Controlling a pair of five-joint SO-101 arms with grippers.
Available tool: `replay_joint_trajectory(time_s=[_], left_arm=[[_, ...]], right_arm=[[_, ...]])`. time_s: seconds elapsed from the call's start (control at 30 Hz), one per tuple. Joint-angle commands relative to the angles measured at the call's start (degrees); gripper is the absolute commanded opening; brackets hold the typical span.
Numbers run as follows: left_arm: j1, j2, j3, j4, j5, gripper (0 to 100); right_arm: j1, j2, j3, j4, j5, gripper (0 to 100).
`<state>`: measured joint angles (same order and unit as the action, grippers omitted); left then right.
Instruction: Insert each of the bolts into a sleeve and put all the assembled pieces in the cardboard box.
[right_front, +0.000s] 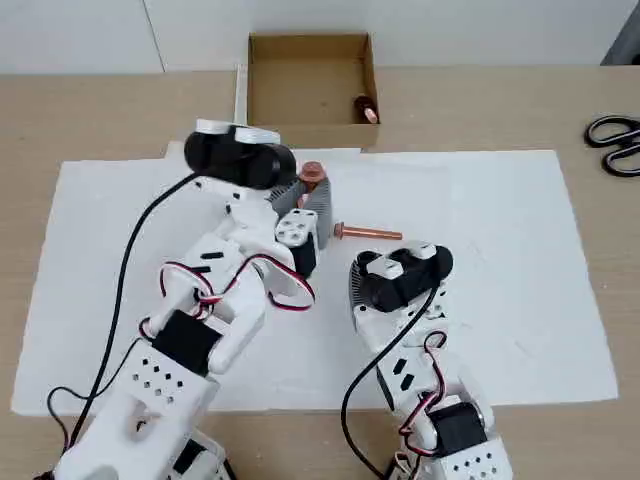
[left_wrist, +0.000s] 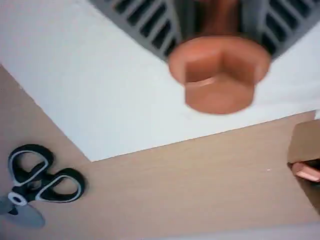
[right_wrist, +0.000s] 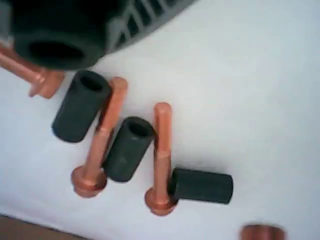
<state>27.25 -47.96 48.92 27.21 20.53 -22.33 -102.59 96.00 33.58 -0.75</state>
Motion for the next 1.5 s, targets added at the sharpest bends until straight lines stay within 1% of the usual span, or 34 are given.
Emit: replay_joint_trajectory(time_s=[0.0, 0.1, 0.23, 0.43, 0.53, 0.83, 0.97, 1.07, 1.47], left_arm=[[2.2, -1.2, 2.8, -7.7, 0.4, 0], [2.5, -1.2, 7.9, -14.4, 0.4, 0], [2.6, -1.1, 11.8, -20.1, 0.4, 0], [2.6, 3.2, 12.4, -24.1, 0.5, 0], [2.6, 6.0, 12.4, -26.5, 2.5, 0], [4.7, 8.7, 12.7, -26.5, 3.3, 0], [4.7, 8.4, 12.4, -23.2, 8.2, 0], [4.6, 8.4, 12.4, -22.5, 10.6, 0], [4.7, 8.7, 12.6, -22.5, 11.1, 0]], right_arm=[[-0.3, -1.4, 0.4, 0.0, -0.5, 0.4], [-0.3, -1.4, 0.4, 0.0, -0.5, 0.4], [-0.3, -1.4, 0.4, 0.1, -0.5, 0.4], [-1.5, -1.4, 0.4, 0.1, -0.5, 0.4], [-3.0, -1.4, 0.4, 0.8, -0.5, 0.4], [-3.0, -1.4, 0.4, 0.8, -0.5, 0.4], [-2.9, -1.4, 0.4, 0.8, -0.5, 0.4], [-2.9, -1.4, 0.4, 0.8, -0.5, 0.4], [-2.9, -1.4, 0.4, 0.8, -0.4, 0.4]])
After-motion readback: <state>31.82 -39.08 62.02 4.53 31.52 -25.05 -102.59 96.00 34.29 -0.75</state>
